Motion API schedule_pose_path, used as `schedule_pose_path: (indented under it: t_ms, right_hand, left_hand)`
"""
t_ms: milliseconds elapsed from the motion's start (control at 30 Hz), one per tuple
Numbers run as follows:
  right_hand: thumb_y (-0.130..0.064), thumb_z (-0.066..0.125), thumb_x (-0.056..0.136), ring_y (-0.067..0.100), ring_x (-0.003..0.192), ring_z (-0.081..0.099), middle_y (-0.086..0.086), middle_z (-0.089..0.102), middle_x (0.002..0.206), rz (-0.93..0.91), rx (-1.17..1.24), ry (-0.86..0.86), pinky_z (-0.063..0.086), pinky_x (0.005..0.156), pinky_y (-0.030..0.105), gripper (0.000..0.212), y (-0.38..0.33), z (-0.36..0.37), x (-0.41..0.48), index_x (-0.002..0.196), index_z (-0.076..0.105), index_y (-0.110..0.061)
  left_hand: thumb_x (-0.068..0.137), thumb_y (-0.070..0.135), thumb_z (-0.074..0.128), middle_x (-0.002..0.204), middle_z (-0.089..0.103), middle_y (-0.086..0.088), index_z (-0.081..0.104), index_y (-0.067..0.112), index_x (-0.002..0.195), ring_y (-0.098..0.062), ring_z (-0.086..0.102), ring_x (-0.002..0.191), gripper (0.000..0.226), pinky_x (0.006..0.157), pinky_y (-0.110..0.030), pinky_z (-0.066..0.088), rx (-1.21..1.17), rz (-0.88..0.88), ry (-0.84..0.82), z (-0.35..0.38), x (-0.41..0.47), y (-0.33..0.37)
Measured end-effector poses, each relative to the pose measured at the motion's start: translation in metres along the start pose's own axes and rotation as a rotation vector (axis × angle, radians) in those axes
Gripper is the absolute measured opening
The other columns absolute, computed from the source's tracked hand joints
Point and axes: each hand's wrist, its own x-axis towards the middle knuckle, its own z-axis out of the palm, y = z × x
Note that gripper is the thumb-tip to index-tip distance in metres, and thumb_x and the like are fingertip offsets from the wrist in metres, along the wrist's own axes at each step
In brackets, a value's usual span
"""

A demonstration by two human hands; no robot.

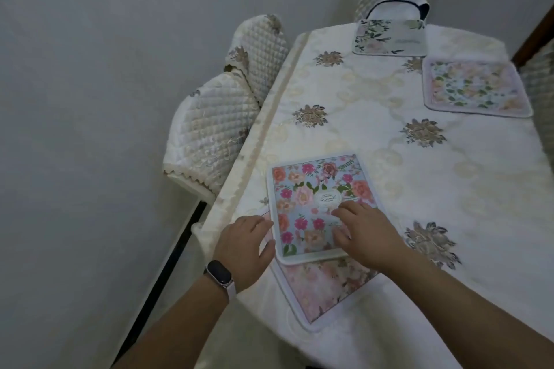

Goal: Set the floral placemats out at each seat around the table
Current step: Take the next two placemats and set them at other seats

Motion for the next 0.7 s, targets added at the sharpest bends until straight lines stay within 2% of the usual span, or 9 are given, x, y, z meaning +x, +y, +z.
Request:
schedule_pose_path:
  t_ms: [167,233,333,433,500,600,700]
  right_hand:
    - [-0.037,0.052,0.092,0.023,0.101,0.059,0.001,0.063,0.12,0.151,0.009,-0.011,0.049,0.08,0.036,0.037,0.039,-0.002,0.013,0.122,0.063,-0.019]
    - [-0.042,0.051,0.094,0.022,0.103,0.058,0.0,0.061,0.122,0.257,0.07,-0.059,0.05,0.081,0.036,0.039,0.055,0.009,0.014,0.126,0.059,-0.021]
    - [-0.041,0.049,0.096,0.022,0.11,0.056,0.003,0.056,0.128,0.389,0.154,-0.153,0.049,0.086,0.035,0.043,0.074,0.024,0.015,0.131,0.055,-0.018]
    - [-0.038,0.051,0.096,0.027,0.112,0.055,0.01,0.053,0.129,0.532,0.291,-0.125,0.045,0.088,0.035,0.045,0.082,0.029,0.013,0.133,0.053,-0.013]
    - [-0.035,0.052,0.094,0.027,0.112,0.054,0.012,0.051,0.131,0.578,0.352,-0.119,0.044,0.089,0.036,0.046,0.083,0.031,0.013,0.134,0.051,-0.012]
    - [-0.032,0.054,0.094,0.028,0.107,0.055,0.013,0.049,0.131,0.634,0.429,-0.083,0.044,0.085,0.034,0.045,0.082,0.034,0.016,0.133,0.051,-0.012]
    - [-0.03,0.058,0.092,0.025,0.094,0.054,0.012,0.051,0.114,0.693,0.493,-0.054,0.043,0.079,0.033,0.042,0.083,0.034,0.021,0.129,0.053,-0.011]
  left_hand:
    - [0.084,0.046,0.04,0.105,0.068,-0.003,0.066,0.017,0.112,-0.027,0.063,0.094,0.049,0.074,-0.038,0.055,-0.06,0.003,-0.118,0.02,0.035,0.001]
    - [0.083,0.051,0.035,0.11,0.064,-0.001,0.063,0.019,0.116,-0.025,0.058,0.101,0.053,0.08,-0.036,0.051,-0.105,-0.066,-0.209,0.031,0.046,0.002]
    - [0.091,0.041,0.05,0.114,0.059,0.001,0.059,0.026,0.118,-0.019,0.053,0.104,0.032,0.085,-0.03,0.045,-0.206,-0.24,-0.327,0.049,0.058,-0.004]
    - [0.092,0.046,0.052,0.096,0.059,0.003,0.058,0.032,0.099,-0.016,0.057,0.084,0.017,0.076,-0.032,0.05,-0.365,-0.38,-0.329,0.064,0.066,-0.007]
    - [0.091,0.043,0.054,0.099,0.056,0.004,0.056,0.033,0.101,-0.016,0.057,0.089,0.014,0.082,-0.035,0.052,-0.389,-0.411,-0.355,0.069,0.067,-0.006]
    - [0.087,0.03,0.058,0.105,0.051,0.004,0.054,0.027,0.101,-0.016,0.05,0.099,0.015,0.088,-0.03,0.045,-0.38,-0.388,-0.385,0.076,0.065,-0.004]
    - [0.084,0.027,0.061,0.106,0.051,0.004,0.054,0.026,0.1,-0.013,0.051,0.097,0.018,0.086,-0.029,0.048,-0.47,-0.464,-0.32,0.083,0.066,0.0]
